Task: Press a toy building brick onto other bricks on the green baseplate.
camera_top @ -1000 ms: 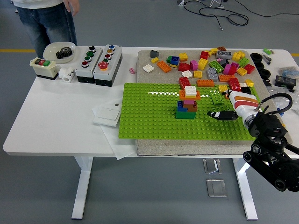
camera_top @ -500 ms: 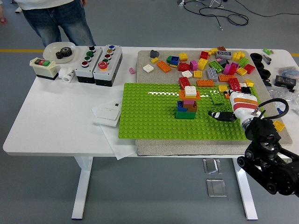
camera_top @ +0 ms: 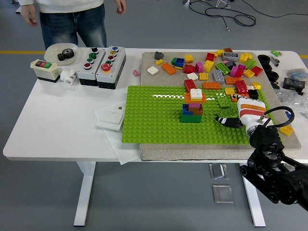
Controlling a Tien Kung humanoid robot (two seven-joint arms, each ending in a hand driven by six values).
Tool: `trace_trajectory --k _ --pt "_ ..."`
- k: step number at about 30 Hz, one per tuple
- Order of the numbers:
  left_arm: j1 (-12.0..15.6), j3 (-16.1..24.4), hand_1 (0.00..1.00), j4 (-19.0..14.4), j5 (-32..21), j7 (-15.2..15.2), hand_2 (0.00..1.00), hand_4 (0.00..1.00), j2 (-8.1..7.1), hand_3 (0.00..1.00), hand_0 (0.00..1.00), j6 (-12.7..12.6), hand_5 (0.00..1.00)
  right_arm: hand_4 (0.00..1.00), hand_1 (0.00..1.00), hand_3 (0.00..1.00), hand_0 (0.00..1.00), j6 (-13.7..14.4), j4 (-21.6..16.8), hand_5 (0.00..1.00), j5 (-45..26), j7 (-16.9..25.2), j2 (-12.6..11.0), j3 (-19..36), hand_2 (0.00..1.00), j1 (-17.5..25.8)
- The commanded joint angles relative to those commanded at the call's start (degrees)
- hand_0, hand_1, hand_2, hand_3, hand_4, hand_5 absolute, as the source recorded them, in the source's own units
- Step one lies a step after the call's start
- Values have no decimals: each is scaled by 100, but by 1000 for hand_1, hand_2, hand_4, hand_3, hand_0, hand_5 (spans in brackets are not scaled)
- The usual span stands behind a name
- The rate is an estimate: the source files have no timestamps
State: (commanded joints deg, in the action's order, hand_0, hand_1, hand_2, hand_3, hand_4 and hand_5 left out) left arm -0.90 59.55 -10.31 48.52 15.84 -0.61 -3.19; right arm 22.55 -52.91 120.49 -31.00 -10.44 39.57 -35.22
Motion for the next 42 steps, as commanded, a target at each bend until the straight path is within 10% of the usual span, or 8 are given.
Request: trace_trajectory --k 42 --pt "30 -26 840 0 37 18 836 721 -15 641 877 13 644 998 566 755 691 -64 212 604 -435 101 67 -72 667 -64"
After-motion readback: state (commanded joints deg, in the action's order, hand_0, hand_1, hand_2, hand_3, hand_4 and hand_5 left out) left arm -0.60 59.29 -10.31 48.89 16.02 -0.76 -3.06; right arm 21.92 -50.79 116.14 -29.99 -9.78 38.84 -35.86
